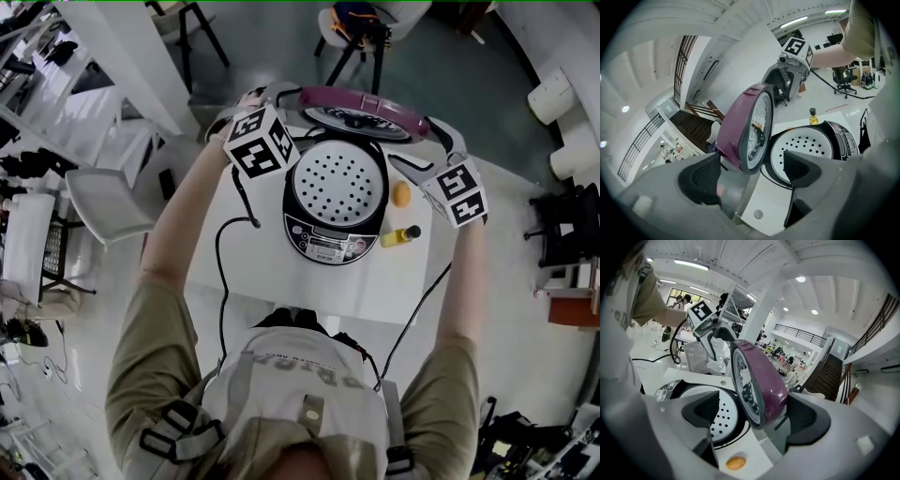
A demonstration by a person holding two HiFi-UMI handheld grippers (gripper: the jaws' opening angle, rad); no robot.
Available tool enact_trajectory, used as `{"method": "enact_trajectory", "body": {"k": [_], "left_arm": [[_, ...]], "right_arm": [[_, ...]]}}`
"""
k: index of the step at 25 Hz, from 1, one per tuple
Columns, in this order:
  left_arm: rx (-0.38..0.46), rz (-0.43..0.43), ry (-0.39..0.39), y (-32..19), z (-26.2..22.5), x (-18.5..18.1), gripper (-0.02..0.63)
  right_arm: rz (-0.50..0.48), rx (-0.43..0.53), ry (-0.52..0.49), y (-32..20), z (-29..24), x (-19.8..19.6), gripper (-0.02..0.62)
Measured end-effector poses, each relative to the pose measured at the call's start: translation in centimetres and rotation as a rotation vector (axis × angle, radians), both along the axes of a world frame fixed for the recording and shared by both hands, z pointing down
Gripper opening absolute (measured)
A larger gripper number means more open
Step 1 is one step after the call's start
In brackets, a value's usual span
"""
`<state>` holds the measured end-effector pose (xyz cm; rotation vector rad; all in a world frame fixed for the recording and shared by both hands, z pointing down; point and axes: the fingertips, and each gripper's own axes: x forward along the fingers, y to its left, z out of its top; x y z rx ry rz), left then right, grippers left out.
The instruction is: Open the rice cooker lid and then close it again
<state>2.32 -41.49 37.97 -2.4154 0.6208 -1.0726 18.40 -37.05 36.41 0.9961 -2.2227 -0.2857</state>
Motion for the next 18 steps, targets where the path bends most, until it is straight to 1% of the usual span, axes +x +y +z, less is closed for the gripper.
{"method": "enact_trajectory", "body": {"k": [5, 8, 12, 18], "left_arm": [[0.020, 0.001, -0.028, 1.2, 0.5, -0.4, 0.431], [0.014, 0.006, -0.032, 2.0, 0.8, -0.5, 0.431], [0.005, 0.012, -0.033, 3.0, 1.2, -0.8, 0.431], [0.012, 0.026, -0.050, 4.4, 1.8, -1.2, 0.431]], "right_arm": [[-0.010, 0.003, -0.005, 1.2, 0.4, -0.4, 0.423], [-0.009, -0.011, -0.004, 2.2, 0.8, -0.6, 0.423], [-0.013, 0.003, -0.014, 3.0, 1.2, -0.9, 0.423], [-0.014, -0.011, -0.010, 4.4, 2.0, -1.0, 0.423]]}}
